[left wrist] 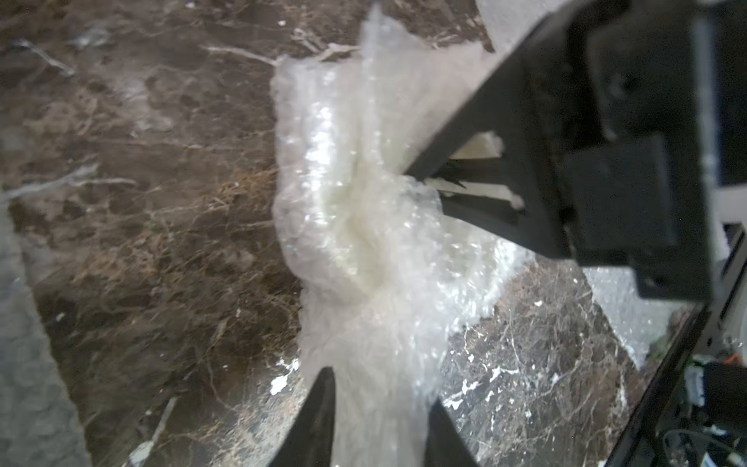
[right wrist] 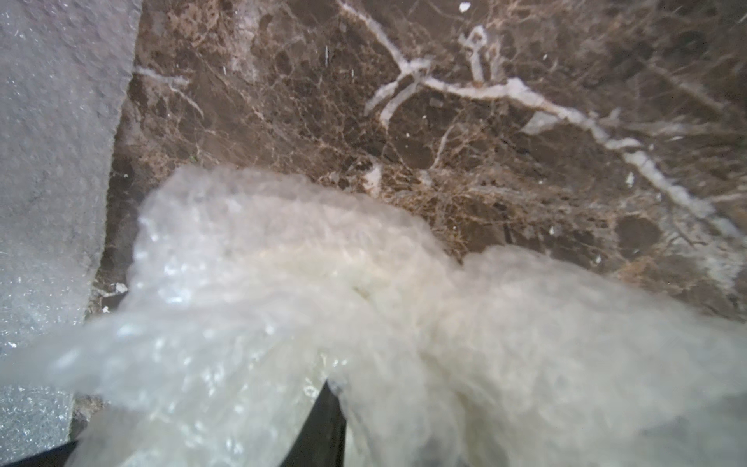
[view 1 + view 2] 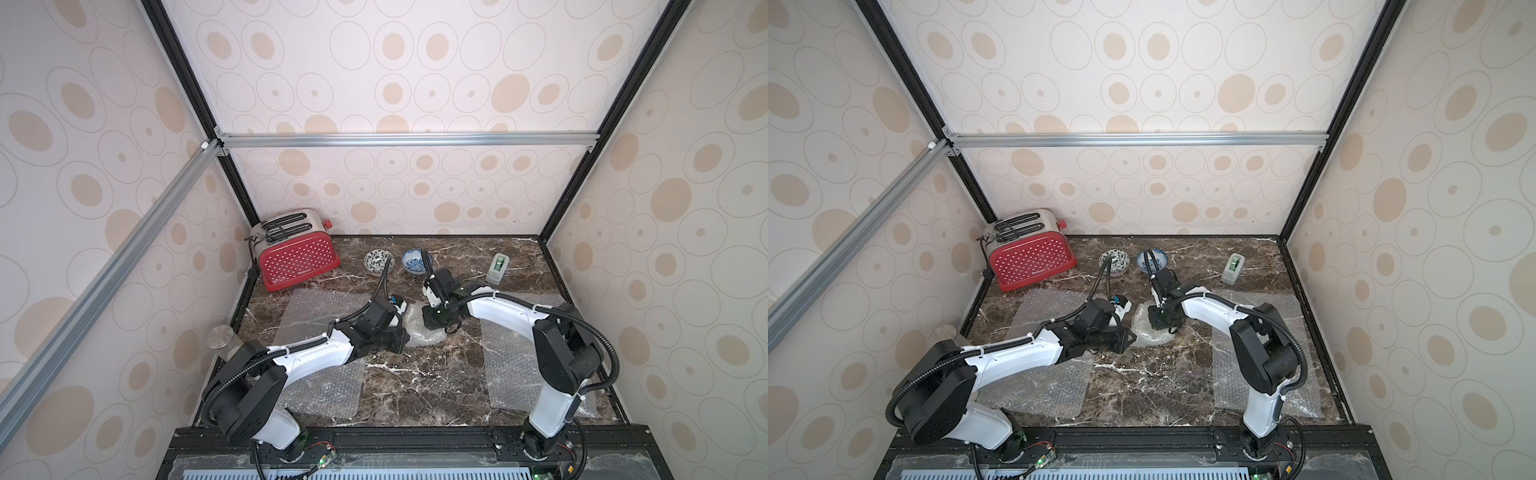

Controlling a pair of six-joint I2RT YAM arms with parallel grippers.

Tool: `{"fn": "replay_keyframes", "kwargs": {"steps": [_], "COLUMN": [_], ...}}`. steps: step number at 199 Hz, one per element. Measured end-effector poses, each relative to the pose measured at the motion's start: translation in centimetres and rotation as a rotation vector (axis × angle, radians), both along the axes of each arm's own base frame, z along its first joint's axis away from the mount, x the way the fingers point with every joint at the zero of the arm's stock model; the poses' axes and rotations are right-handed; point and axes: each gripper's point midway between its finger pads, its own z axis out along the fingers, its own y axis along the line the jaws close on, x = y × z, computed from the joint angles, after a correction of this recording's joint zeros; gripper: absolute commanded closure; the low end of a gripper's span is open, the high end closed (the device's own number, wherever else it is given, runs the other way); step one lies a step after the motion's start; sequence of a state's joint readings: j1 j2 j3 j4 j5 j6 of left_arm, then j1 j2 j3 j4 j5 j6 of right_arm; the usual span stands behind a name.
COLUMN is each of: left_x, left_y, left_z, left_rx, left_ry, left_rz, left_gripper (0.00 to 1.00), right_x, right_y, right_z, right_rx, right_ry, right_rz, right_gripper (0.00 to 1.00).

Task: Wrap bowls in bubble wrap
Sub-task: Wrap the bowl in bubble wrap.

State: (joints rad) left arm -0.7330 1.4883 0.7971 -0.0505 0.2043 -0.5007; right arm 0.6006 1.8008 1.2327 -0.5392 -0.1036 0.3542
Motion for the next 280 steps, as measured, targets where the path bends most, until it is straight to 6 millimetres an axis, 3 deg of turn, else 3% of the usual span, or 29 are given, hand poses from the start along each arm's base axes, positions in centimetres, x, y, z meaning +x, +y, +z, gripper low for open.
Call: {"fn": "replay_keyframes", "kwargs": {"steps": [16,53,92,117,140,164,184,197,211,226,255,280], "left_x": [0.9,0.9,0.7,0.9,1.0,1.2,0.8,0.8,1.0,1.5,2.0,3.3], "left_y": [1.5,3.0,4.7,7.2,8.6,7.4,3.5,0.9,-1.2,-2.6,-3.3,-4.3], "left_z": [-0.3,-0.7,-0.6,1.5,4.8,9.1,12.3,13.1,12.0,9.1,3.7,2.1], "left_rx": [0.019,0.067,0.126,0.169,0.137,0.051,-0.039,-0.113,-0.159,-0.149,-0.062,-0.032], "left_ry": [-0.001,-0.004,-0.016,-0.071,-0.139,-0.205,-0.235,-0.225,-0.180,-0.111,-0.010,0.016], "left_rz": [0.041,0.056,0.100,0.199,0.264,0.267,0.196,0.153,0.125,0.118,0.129,0.141], "left_gripper": [0.93,0.92,0.54,0.48,0.52,0.60,0.68,0.74,0.75,0.75,0.75,0.76], "right_x": [-0.1,-0.2,-0.2,-0.2,-0.3,-0.3,-0.3,-0.3,-0.3,-0.3,-0.6,-0.7], "right_y": [0.0,0.2,0.2,0.2,0.2,0.2,0.3,0.3,0.3,0.4,0.5,0.6], "right_z": [0.0,0.0,0.0,-0.1,-0.6,-0.8,-0.8,-0.8,-0.7,-0.5,-0.3,-0.3], "right_rx": [-0.001,-0.001,-0.001,-0.003,-0.010,-0.008,-0.007,-0.005,0.001,0.012,0.029,0.041], "right_ry": [0.002,0.002,0.002,0.003,0.015,0.020,0.020,0.021,0.023,0.023,0.024,0.025], "right_rz": [0.001,0.010,0.011,0.011,0.010,0.008,0.005,0.004,-0.001,-0.006,-0.011,-0.016], "right_gripper": [0.74,0.74,0.75,0.75,0.75,0.75,0.75,0.75,0.75,0.75,0.75,0.75]}}
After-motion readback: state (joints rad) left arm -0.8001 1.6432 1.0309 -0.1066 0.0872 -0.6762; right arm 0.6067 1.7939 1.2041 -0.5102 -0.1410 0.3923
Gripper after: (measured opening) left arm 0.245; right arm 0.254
